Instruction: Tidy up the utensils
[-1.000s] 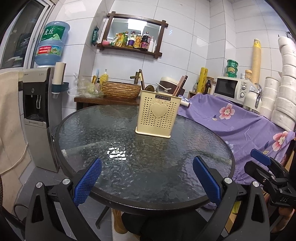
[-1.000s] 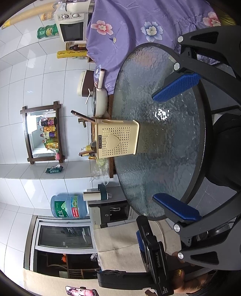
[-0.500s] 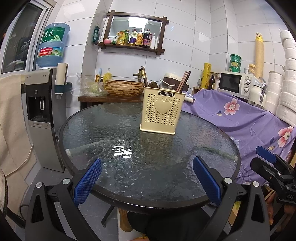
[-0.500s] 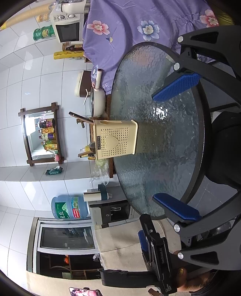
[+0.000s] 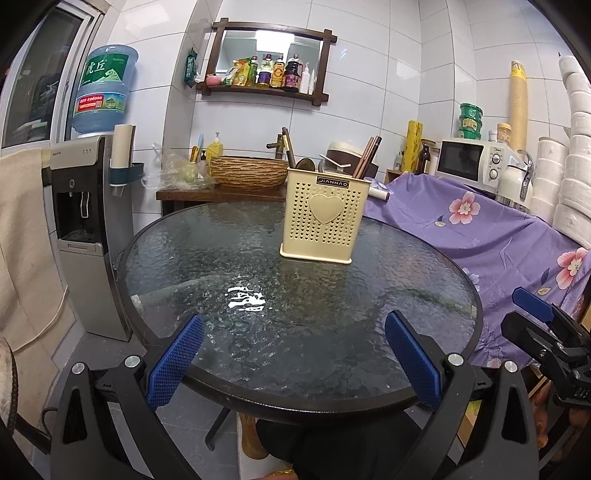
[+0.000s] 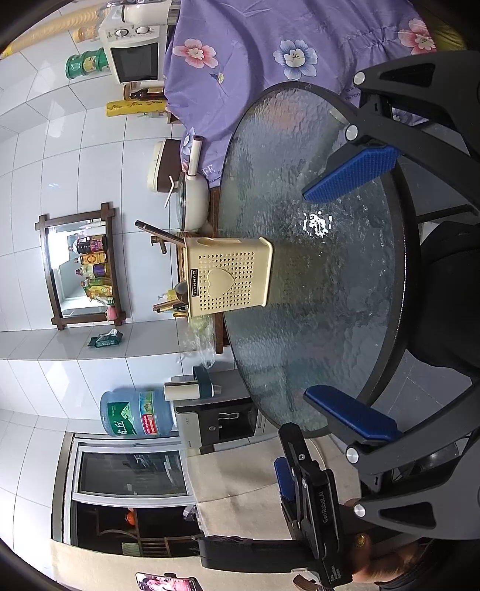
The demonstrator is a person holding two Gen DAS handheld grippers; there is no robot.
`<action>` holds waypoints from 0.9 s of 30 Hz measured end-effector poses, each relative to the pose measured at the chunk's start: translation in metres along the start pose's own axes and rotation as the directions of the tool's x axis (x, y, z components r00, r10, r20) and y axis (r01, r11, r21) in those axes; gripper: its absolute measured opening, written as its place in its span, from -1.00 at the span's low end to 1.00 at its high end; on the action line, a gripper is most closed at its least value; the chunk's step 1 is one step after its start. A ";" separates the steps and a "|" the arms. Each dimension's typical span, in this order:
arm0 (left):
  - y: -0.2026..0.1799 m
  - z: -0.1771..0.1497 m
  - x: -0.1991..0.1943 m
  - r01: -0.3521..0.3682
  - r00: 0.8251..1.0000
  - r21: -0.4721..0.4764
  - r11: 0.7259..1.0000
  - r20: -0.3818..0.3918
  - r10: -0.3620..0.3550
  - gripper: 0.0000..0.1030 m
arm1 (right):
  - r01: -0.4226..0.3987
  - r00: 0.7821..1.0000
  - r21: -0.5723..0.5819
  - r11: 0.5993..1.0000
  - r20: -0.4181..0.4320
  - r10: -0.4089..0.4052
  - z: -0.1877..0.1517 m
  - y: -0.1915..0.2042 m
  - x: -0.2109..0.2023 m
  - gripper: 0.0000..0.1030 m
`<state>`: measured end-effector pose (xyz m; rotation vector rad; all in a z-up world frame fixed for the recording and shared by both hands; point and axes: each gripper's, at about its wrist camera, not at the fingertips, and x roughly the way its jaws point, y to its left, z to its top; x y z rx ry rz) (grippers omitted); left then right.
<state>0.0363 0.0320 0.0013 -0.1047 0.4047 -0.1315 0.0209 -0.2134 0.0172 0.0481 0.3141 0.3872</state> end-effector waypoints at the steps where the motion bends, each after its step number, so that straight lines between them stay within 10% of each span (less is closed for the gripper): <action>1: 0.000 0.000 0.000 -0.001 1.000 0.002 1.000 -0.001 0.001 0.87 | 0.000 1.000 0.000 1.000 0.000 0.000 0.000 -0.001 0.000 0.89; 27: -0.001 -0.001 0.003 0.000 1.000 0.015 1.000 -0.013 0.000 0.88 | -0.009 1.000 -0.001 1.000 -0.009 0.009 -0.001 0.000 0.002 0.89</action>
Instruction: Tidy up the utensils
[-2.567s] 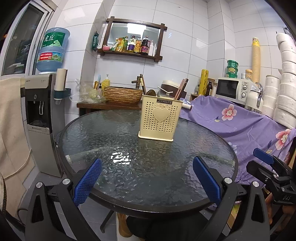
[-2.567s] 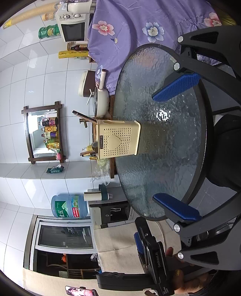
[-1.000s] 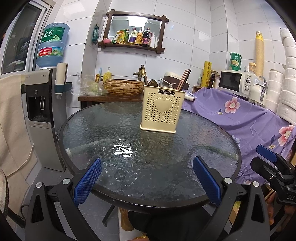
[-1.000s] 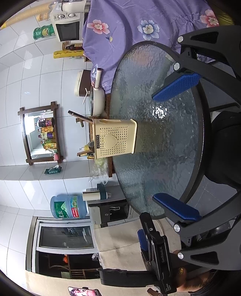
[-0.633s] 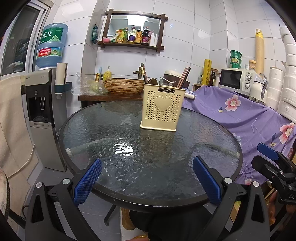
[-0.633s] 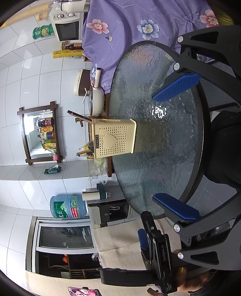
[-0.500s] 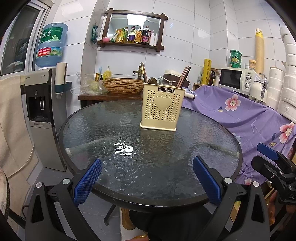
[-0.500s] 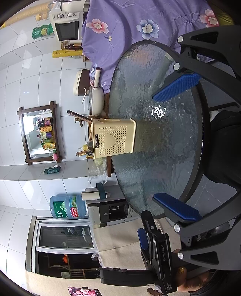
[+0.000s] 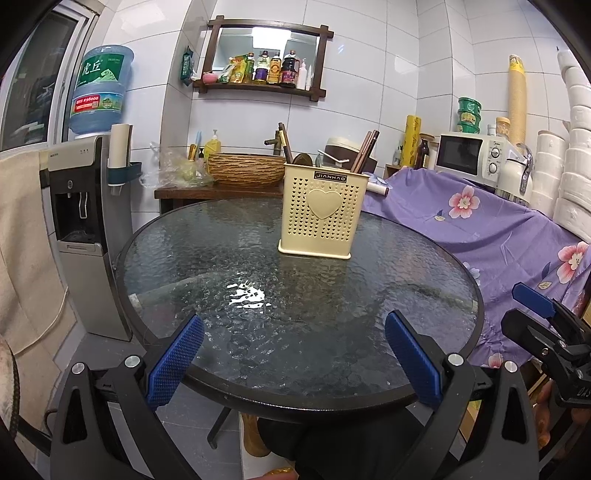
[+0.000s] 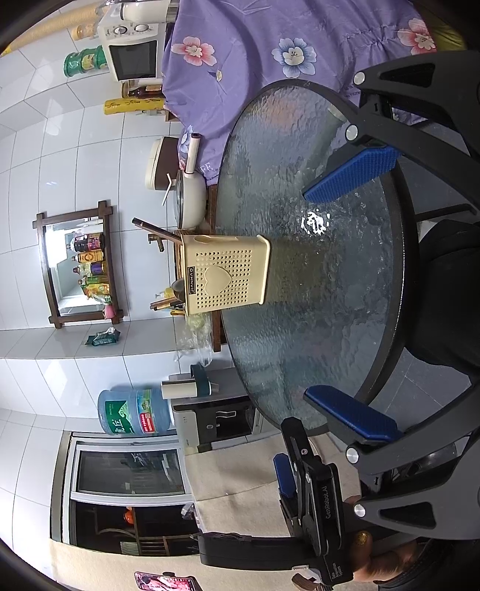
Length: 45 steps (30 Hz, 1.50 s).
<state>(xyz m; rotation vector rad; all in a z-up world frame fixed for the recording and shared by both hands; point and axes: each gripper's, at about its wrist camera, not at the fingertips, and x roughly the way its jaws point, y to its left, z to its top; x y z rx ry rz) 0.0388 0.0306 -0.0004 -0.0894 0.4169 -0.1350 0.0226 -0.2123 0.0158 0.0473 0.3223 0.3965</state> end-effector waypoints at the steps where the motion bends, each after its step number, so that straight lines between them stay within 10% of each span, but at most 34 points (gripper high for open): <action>1: 0.000 0.000 0.000 0.000 1.000 0.000 1.000 0.000 0.000 0.87 | 0.000 1.000 0.000 1.000 0.000 0.000 0.000 0.000 0.000 0.89; 45: 0.006 -0.001 0.001 0.006 1.000 -0.002 1.000 -0.003 -0.006 0.88 | -0.004 1.000 0.004 1.000 -0.010 0.004 -0.003 -0.003 0.001 0.89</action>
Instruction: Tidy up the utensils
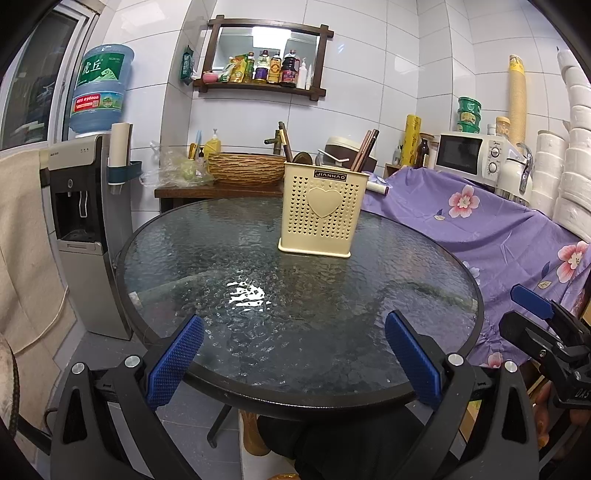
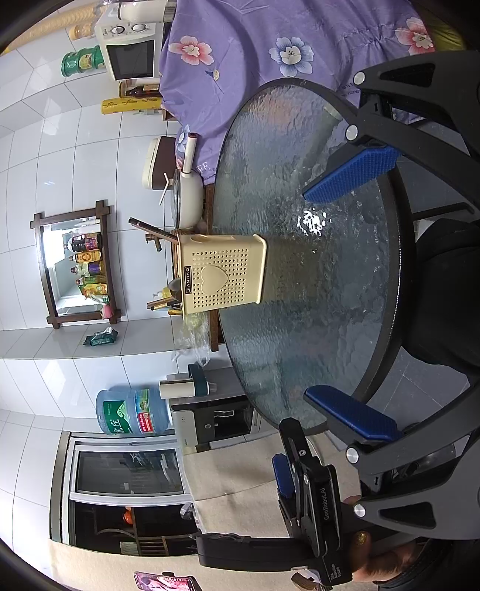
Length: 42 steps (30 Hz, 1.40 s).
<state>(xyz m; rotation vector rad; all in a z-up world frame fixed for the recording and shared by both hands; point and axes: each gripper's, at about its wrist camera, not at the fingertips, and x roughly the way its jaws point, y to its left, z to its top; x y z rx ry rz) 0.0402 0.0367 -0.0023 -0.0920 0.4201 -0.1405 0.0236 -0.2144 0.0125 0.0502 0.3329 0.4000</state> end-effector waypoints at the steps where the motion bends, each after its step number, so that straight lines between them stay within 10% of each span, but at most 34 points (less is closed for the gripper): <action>1: 0.001 0.000 0.000 0.000 1.000 0.000 1.000 -0.001 0.000 0.88 | 0.000 1.000 0.000 1.000 0.000 0.000 0.000 0.000 0.000 0.89; 42: 0.001 -0.004 0.001 0.008 1.000 0.006 1.000 -0.004 -0.008 0.88 | -0.003 1.000 -0.002 1.000 -0.006 0.003 -0.002 0.000 0.001 0.89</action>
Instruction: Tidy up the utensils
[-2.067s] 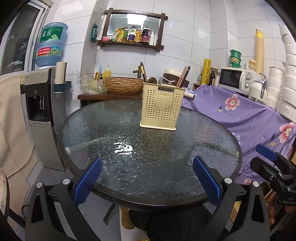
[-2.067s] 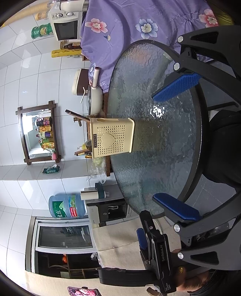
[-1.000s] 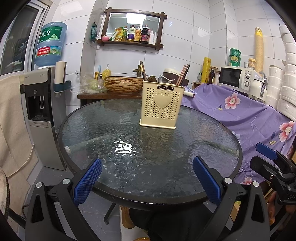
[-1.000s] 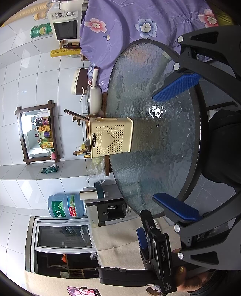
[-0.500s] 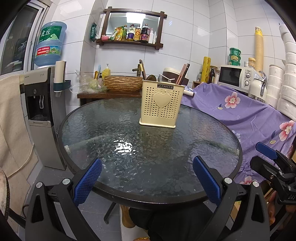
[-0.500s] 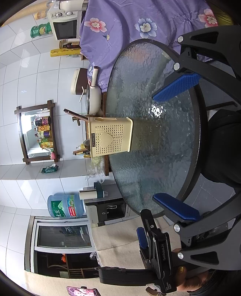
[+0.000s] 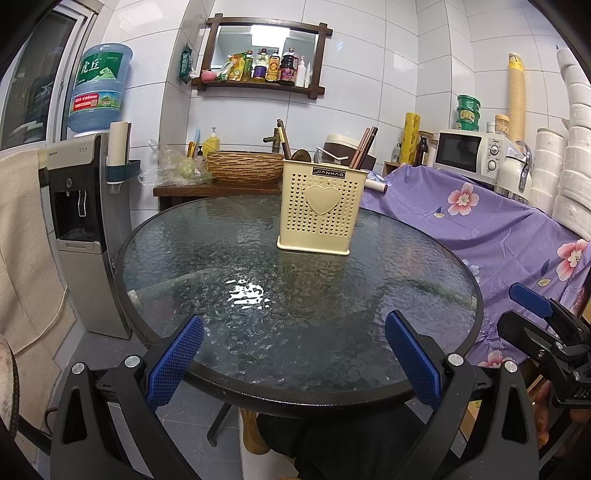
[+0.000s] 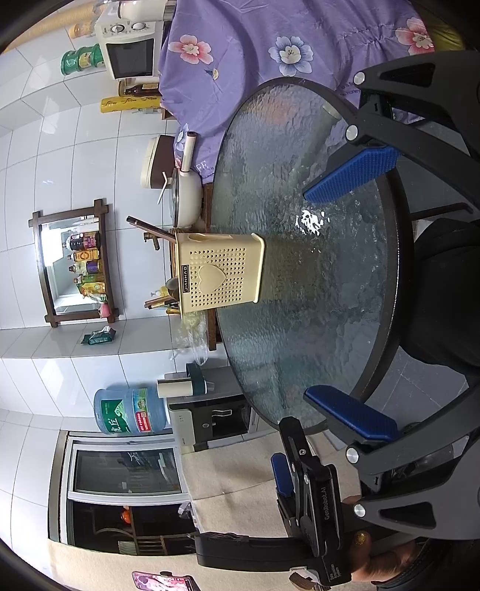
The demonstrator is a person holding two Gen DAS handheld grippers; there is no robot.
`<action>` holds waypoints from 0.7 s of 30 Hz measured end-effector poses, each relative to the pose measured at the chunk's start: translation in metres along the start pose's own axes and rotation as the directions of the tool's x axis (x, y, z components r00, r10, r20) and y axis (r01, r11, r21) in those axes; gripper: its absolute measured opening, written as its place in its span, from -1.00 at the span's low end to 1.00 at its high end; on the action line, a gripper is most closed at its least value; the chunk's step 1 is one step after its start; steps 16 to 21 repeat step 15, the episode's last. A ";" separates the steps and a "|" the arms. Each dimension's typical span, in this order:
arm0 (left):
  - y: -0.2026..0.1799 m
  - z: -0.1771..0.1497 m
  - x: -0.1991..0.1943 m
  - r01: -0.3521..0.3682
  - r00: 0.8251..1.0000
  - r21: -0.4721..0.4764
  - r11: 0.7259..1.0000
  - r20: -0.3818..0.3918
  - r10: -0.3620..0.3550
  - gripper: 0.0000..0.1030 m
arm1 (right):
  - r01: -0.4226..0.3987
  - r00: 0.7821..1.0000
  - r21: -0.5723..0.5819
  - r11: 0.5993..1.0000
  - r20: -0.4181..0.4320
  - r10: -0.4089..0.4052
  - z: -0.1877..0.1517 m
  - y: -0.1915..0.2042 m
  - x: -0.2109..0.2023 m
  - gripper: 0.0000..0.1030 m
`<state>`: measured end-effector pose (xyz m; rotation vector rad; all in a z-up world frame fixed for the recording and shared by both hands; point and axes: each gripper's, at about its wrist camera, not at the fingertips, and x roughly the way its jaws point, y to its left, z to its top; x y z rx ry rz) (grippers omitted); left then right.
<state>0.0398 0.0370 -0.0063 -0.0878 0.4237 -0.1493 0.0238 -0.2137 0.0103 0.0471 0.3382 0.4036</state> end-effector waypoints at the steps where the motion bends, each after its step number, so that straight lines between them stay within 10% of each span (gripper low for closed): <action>1: 0.000 -0.001 -0.001 0.003 1.000 -0.001 1.000 0.003 -0.003 0.88 | 0.000 1.000 0.000 1.000 0.001 0.000 0.000 0.000 0.000 0.89; 21: 0.002 0.001 -0.002 -0.002 1.000 0.002 1.000 0.003 0.002 0.88 | 0.002 1.000 0.000 1.000 0.001 -0.002 -0.001 -0.001 0.000 0.89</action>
